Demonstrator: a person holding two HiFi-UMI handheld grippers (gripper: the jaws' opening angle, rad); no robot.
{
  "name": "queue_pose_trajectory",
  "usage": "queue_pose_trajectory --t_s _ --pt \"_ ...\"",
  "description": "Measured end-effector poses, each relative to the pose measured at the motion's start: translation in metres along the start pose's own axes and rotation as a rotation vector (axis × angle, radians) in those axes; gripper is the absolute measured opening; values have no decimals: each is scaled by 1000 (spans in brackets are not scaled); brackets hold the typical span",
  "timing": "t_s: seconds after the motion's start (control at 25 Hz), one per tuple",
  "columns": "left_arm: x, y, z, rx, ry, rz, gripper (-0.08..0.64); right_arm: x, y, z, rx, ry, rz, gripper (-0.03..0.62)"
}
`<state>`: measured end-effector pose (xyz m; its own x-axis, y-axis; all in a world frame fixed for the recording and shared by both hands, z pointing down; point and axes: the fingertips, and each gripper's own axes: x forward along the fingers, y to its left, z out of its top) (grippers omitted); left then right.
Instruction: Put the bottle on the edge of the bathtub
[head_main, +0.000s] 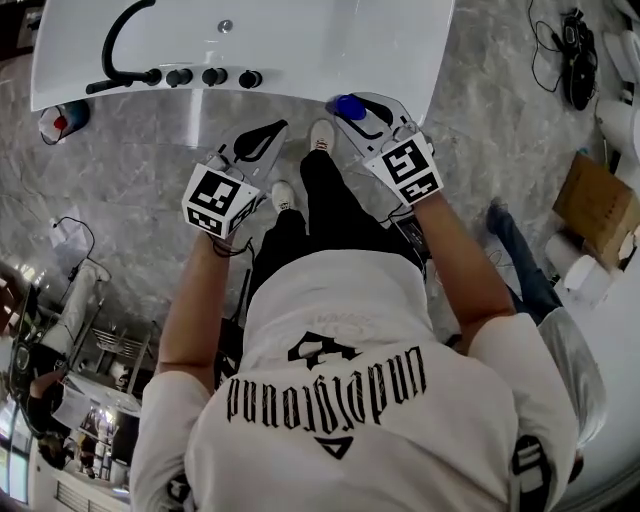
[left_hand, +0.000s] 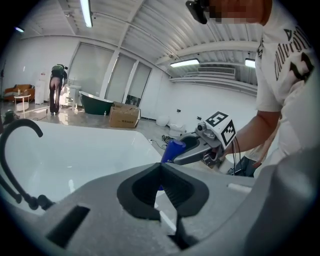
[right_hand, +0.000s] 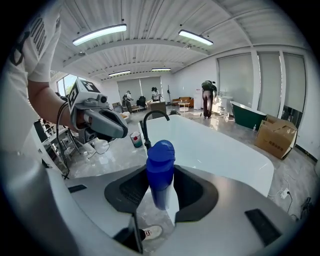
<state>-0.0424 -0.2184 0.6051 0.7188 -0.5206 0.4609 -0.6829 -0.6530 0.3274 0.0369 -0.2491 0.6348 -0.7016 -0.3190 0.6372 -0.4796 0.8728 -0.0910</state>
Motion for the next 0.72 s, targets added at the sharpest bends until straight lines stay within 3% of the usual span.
queue_pose_trajectory --t_s 0.44,0.72 --pt "36 26 -38 -25 77 -8 15 46 -18 -51 -3 93 26 158" --pt "61 45 -57 46 140 -25 15 68 -30 -73 14 139 34 158"
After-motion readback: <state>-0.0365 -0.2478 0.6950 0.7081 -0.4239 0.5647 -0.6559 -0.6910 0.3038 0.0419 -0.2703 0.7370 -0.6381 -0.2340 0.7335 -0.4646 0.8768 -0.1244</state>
